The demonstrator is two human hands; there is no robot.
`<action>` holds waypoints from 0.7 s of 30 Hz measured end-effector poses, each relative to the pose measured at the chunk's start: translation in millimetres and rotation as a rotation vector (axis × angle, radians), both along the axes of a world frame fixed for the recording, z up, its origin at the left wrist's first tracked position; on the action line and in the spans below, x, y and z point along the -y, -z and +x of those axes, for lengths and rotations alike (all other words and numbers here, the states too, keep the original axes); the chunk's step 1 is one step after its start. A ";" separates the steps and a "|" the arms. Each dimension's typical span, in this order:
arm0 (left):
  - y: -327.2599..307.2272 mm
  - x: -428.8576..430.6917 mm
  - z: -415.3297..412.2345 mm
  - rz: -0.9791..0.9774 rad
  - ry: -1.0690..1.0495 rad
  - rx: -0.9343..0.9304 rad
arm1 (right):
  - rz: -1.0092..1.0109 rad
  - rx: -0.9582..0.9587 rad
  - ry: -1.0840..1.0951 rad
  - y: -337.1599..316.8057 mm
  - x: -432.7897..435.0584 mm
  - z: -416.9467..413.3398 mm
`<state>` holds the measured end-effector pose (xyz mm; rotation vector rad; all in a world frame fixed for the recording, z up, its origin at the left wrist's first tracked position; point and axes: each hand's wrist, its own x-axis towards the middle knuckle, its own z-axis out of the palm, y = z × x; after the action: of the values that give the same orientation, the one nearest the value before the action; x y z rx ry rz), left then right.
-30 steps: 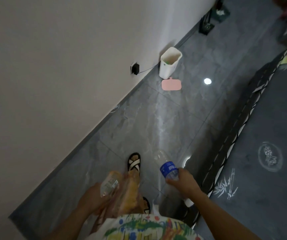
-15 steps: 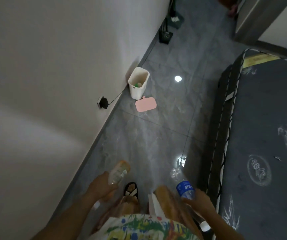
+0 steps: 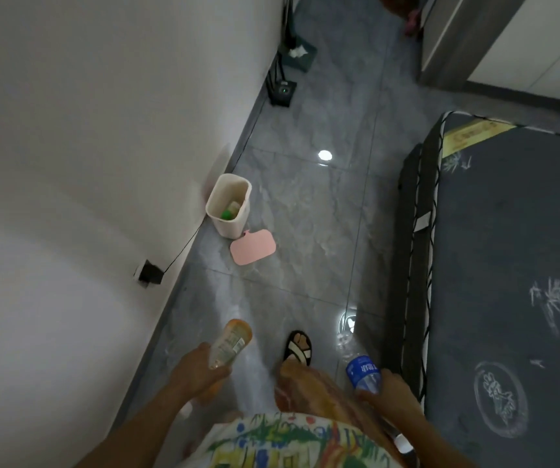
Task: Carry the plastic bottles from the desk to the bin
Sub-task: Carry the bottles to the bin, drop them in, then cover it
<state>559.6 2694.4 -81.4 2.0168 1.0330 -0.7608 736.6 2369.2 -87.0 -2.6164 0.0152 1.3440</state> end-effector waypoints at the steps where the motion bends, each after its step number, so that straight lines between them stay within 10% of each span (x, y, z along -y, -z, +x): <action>1: 0.4 -3.8 12.4 0.007 0.000 -0.010 | 0.011 0.007 -0.019 -1.3 -10.0 21.5; 21: 26.9 -130.3 246.5 -0.076 -0.323 -0.081 | 0.118 0.024 -0.359 2.2 -248.7 352.8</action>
<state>806.1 2824.7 -108.3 1.7108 1.3164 -0.7000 1089.3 2617.9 -89.2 -2.6179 -0.5445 1.3674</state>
